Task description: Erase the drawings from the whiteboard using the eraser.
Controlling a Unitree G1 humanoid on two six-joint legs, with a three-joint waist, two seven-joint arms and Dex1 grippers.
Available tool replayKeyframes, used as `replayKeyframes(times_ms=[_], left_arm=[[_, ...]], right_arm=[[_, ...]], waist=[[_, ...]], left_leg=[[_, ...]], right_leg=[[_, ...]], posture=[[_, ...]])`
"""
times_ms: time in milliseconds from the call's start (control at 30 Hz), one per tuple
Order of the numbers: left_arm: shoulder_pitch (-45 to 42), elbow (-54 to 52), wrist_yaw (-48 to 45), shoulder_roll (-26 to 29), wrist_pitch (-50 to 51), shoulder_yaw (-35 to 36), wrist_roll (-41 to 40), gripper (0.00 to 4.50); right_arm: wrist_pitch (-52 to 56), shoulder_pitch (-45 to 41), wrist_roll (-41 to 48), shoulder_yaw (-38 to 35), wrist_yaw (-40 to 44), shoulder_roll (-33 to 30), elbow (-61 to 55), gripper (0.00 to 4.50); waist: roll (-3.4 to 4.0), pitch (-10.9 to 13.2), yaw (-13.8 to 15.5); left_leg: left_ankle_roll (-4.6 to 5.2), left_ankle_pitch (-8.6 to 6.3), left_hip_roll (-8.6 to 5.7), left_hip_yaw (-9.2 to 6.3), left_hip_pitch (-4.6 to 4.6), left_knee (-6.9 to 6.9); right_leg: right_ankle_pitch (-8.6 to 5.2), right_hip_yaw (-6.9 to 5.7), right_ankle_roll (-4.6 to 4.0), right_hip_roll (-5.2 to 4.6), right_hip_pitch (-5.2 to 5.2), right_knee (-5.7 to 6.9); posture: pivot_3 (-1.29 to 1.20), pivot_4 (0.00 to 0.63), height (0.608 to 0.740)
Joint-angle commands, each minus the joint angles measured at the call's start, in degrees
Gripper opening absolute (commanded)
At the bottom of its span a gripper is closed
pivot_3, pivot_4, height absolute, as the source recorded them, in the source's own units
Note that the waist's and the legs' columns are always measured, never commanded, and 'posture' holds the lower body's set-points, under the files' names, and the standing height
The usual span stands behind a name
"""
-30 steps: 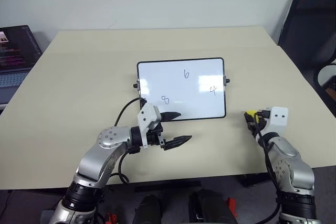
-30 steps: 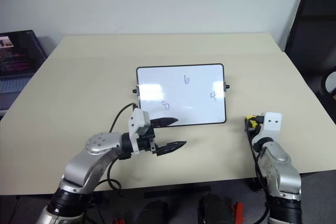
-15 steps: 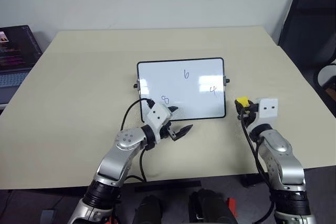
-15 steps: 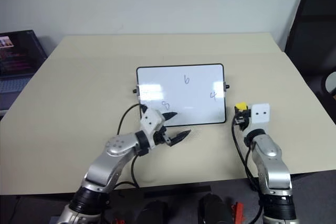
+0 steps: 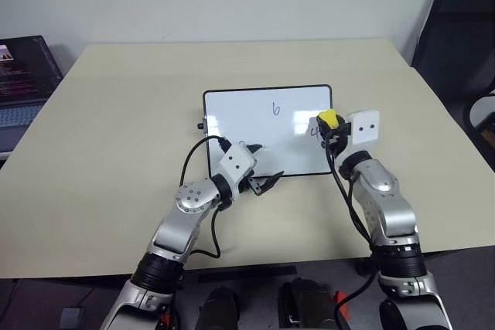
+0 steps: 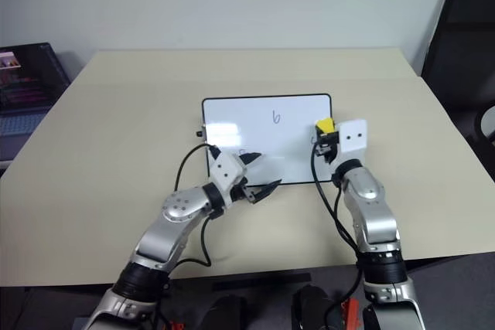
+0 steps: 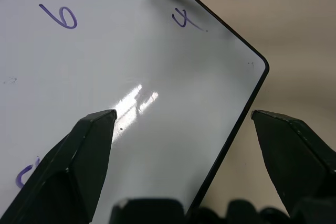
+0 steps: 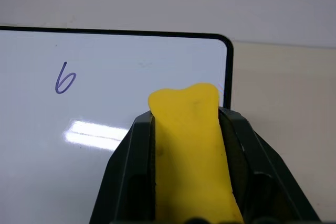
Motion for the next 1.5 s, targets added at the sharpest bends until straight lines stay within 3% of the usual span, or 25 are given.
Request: replayKeyframes(times_ms=[33,533,1000,1233,1500], left_arm=[[-0.9,-0.8,-0.1,-0.4,-3.0,-0.2,0.9,4.5],[-1.5,0.3,-1.1,-0.9,-4.4,-0.9,1.8,4.5],[-1.3,-0.3,-1.3,-1.2,-3.9,-0.7,1.7,4.5],[-2.1,0.6,-1.4,-1.6,-4.4,-1.0,1.8,4.5],[-2.3,1.2,-1.5,-1.1,-5.0,-0.3,1.6,4.5]], right_arm=[[-2.7,-1.6,-0.5,0.5,0.4,0.5,0.0,1.28],[2.2,-0.3,-4.6,4.8,0.9,0.1,3.7,1.28],[9.6,11.2,-5.4,3.5,1.5,-4.2,-7.7,1.28],[6.6,5.3,-4.0,2.4,1.2,-1.8,-4.2,1.28],[-2.6,-5.8,-5.3,1.5,0.3,-0.5,10.0,1.28]], waist=[[0.0,0.0,0.0],[0.0,0.0,-0.1],[-0.01,0.0,-0.1],[-0.01,0.0,-0.3],[0.0,0.0,-0.1]], left_leg=[[0.0,0.0,0.0,0.0,0.01,0.0],[0.0,0.0,0.03,-0.01,0.05,0.0],[0.01,0.01,0.02,0.01,0.06,0.08],[0.06,0.05,0.03,0.05,0.07,0.1],[0.09,0.06,0.03,0.01,0.02,0.02]], right_leg=[[0.0,0.01,0.0,0.0,0.0,0.01],[0.0,-0.02,0.0,0.02,0.01,0.07],[0.02,-0.03,0.02,0.02,0.1,0.11],[0.03,-0.03,0.03,0.04,0.1,0.13],[0.07,-0.05,-0.01,0.07,0.0,0.01]], posture=[[0.0,0.15,0.74],[0.0,0.15,0.74],[0.0,0.15,0.74],[0.0,0.15,0.74],[0.0,0.15,0.74]])
